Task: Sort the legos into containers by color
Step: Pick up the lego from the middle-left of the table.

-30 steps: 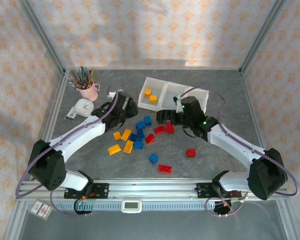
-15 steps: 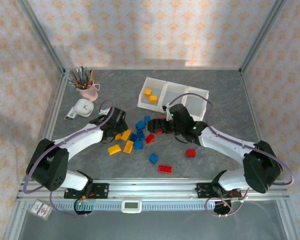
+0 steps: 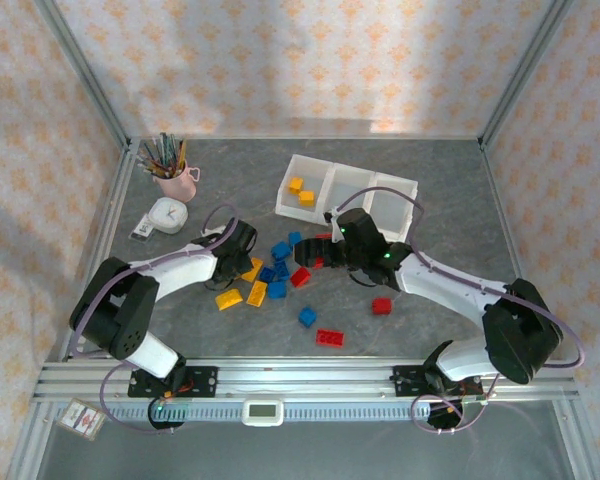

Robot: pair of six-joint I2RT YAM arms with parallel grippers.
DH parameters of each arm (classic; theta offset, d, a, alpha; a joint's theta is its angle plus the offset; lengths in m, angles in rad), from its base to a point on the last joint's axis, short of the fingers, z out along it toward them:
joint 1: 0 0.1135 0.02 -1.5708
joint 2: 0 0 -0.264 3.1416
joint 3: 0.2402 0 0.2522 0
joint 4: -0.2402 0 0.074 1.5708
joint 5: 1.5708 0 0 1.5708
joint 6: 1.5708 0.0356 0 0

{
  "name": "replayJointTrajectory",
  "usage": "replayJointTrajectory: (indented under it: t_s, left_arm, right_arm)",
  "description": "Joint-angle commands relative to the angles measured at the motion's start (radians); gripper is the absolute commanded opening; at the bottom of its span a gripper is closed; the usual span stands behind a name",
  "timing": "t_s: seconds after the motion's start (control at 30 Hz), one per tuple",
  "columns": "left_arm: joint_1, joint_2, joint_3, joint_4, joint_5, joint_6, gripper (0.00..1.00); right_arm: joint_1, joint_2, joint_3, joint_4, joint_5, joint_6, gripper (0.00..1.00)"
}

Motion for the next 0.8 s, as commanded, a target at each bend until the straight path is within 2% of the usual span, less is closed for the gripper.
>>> replayJointTrajectory:
  t_s: [0.0,0.43,0.77]
  left_arm:
    - [0.001,0.015,-0.005,0.013,-0.017,-0.017,0.54]
    - [0.001,-0.016,-0.013,-0.003,-0.026,-0.025,0.29]
    - [-0.015,-0.108,0.108,-0.1,-0.089,-0.021,0.19]
  right_arm:
    - [0.005,0.007,0.009,0.024,0.016,-0.001,1.0]
    - [0.005,0.0,0.02,0.018,0.028,-0.006,1.0]
    - [-0.034,-0.047,0.044,-0.032,0.087,-0.022,1.0]
